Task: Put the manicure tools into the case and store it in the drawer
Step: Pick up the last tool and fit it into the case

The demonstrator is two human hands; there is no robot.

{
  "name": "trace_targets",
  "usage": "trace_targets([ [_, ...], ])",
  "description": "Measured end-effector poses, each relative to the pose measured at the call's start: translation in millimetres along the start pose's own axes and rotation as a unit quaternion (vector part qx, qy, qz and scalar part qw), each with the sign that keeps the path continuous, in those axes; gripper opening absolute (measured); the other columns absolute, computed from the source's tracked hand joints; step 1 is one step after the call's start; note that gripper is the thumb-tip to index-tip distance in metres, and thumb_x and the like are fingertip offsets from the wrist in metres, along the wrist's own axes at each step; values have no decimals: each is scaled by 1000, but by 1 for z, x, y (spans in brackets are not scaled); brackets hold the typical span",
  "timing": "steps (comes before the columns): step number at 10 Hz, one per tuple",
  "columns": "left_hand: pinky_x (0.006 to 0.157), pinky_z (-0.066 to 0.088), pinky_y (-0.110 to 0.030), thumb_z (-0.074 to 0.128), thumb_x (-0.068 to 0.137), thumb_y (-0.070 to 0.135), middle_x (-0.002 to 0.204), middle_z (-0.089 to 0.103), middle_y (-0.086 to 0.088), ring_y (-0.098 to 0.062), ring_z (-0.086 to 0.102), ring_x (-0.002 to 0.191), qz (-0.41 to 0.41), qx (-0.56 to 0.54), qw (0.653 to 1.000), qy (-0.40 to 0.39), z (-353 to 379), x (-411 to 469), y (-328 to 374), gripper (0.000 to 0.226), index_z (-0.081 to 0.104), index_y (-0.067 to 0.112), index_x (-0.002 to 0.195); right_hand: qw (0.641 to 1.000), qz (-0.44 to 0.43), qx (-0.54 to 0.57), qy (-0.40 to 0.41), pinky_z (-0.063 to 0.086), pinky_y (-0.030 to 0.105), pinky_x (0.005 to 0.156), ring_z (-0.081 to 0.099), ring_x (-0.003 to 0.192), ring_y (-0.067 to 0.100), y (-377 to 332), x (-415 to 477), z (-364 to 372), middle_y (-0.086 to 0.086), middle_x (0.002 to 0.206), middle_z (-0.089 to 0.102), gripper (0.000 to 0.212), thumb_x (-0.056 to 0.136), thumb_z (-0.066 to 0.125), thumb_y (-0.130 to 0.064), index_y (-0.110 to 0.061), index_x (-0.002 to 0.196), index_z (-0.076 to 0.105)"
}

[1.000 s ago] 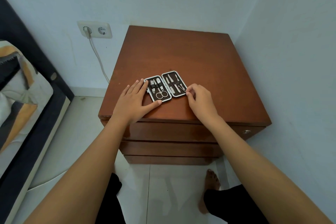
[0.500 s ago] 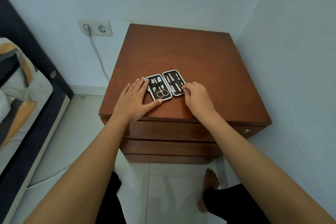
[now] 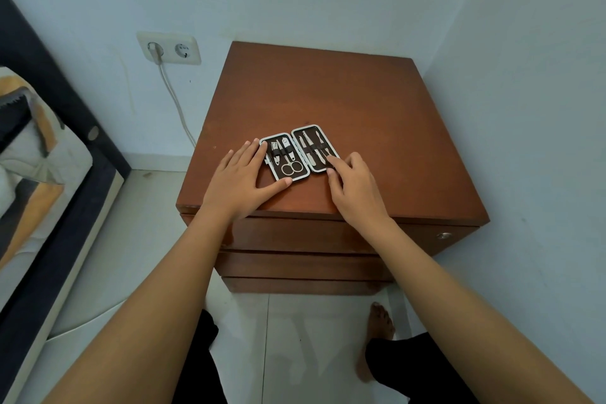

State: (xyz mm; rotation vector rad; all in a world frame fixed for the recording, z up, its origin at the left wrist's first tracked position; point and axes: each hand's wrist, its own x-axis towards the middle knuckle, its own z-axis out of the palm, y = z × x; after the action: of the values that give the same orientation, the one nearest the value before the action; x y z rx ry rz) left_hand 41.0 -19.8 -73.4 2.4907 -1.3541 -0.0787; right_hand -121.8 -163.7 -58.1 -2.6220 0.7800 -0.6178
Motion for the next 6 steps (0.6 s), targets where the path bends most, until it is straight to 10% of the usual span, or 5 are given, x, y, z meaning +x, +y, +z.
trace_targets([
  [6, 116, 3, -34, 50, 71, 75, 158, 13, 6, -11, 8, 144, -37, -93, 995, -26, -12, 4, 4, 100, 15, 23, 149, 993, 94, 73, -12, 44, 35, 82, 50, 93, 17, 1, 17, -3, 7, 112, 50, 35, 96, 38, -30, -17, 129, 42],
])
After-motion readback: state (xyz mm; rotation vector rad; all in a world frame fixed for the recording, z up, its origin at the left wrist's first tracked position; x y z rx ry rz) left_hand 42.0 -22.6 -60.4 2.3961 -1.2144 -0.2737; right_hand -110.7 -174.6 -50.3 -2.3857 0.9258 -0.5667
